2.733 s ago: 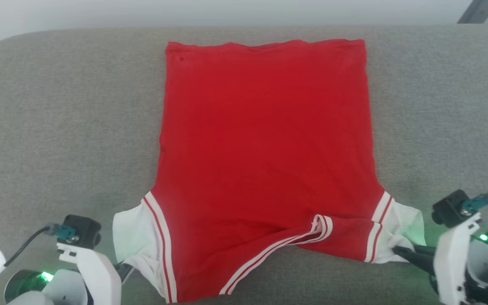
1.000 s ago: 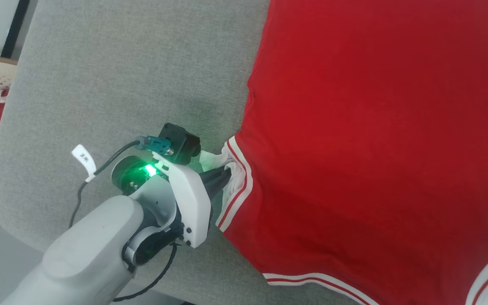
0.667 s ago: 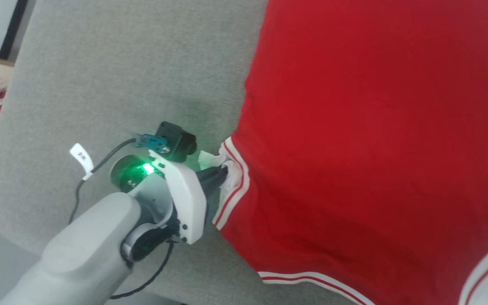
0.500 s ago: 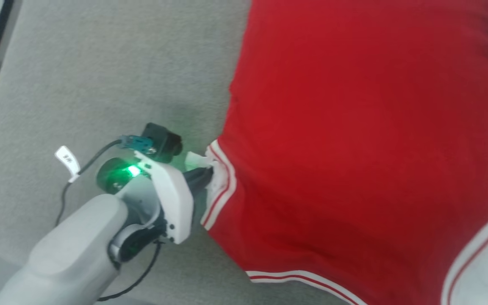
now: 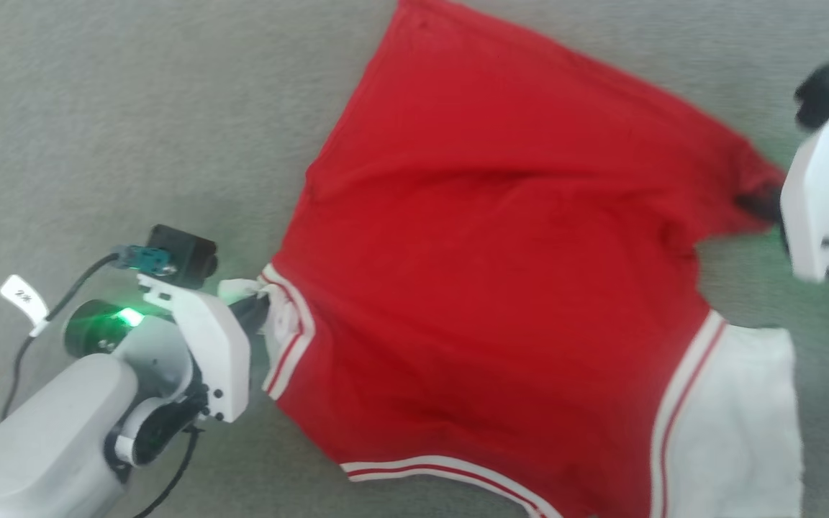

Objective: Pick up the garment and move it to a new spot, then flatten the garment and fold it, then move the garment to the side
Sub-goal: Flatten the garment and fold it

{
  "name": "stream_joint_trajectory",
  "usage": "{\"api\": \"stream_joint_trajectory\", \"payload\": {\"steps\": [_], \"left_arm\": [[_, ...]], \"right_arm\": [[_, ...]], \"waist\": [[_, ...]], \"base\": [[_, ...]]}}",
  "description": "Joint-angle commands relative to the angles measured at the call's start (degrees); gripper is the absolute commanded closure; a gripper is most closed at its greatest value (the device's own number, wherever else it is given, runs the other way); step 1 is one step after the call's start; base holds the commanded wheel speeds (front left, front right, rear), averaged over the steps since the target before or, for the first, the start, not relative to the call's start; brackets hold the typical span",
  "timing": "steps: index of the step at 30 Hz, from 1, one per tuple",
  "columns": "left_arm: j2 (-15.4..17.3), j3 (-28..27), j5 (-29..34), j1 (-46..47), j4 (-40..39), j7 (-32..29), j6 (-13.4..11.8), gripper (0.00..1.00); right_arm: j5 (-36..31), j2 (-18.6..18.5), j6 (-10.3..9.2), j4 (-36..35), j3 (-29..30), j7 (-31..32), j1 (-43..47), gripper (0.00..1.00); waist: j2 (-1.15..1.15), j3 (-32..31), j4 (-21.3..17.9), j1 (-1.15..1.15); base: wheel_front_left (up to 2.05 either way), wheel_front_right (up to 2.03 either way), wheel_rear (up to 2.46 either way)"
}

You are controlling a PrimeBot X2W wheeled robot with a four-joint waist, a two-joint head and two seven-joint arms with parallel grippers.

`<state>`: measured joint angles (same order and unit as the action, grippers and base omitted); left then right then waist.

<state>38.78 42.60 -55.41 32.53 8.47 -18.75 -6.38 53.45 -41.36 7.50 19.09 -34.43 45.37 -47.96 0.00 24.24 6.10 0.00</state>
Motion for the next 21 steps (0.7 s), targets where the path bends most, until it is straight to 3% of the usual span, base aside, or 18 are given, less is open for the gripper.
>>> {"api": "stream_joint_trajectory", "payload": {"steps": [1, 10, 17, 18, 20, 21], "left_arm": [[0.16, -0.09, -0.07, -0.98, 0.1, -0.45, -0.96, 1.0], [1.67, -0.47, -0.55, -2.07, -2.91, -1.38, -2.3, 1.0], [1.18, -0.19, -0.8, -1.58, -3.08, -1.62, -2.16, 1.0], [1.17, -0.2, -0.84, -1.58, -2.94, -1.56, -2.14, 1.0], [1.02, -0.07, -0.94, -1.66, -2.75, -1.55, -1.98, 1.0], [0.99, -0.02, -0.98, -1.72, -2.64, -1.52, -1.98, 1.0]], "right_arm": [[0.51, -0.24, -0.02, -2.15, 0.46, 0.71, 3.3, 1.0], [-0.8, -0.11, -0.02, -11.85, 8.41, 0.53, 19.46, 1.0], [-6.71, 7.3, -0.05, -9.94, 14.25, -3.19, 29.15, 1.0], [-7.55, 8.29, -0.06, -9.35, 14.58, -3.64, 29.63, 0.86], [-8.74, 10.18, -0.06, -8.29, 15.55, -4.27, 30.14, 0.11], [-9.16, 10.79, -0.06, -8.19, 15.84, -4.3, 30.38, 0.0]], "waist": [[0.0, -1.32, -2.18, 0.0], [0.0, -1.45, -4.43, 0.0], [0.0, -0.84, -4.73, 0.0], [0.0, -0.83, -4.77, 0.0], [0.0, -0.91, -4.77, 0.0], [0.0, -1.0, -4.78, 0.0]], "base": [[0.0, 0.0, 0.0], [0.0, 0.0, 0.0], [0.0, 0.0, 0.0], [0.0, 0.0, 0.0], [0.0, 0.0, 0.0], [0.0, 0.0, 0.0]]}}
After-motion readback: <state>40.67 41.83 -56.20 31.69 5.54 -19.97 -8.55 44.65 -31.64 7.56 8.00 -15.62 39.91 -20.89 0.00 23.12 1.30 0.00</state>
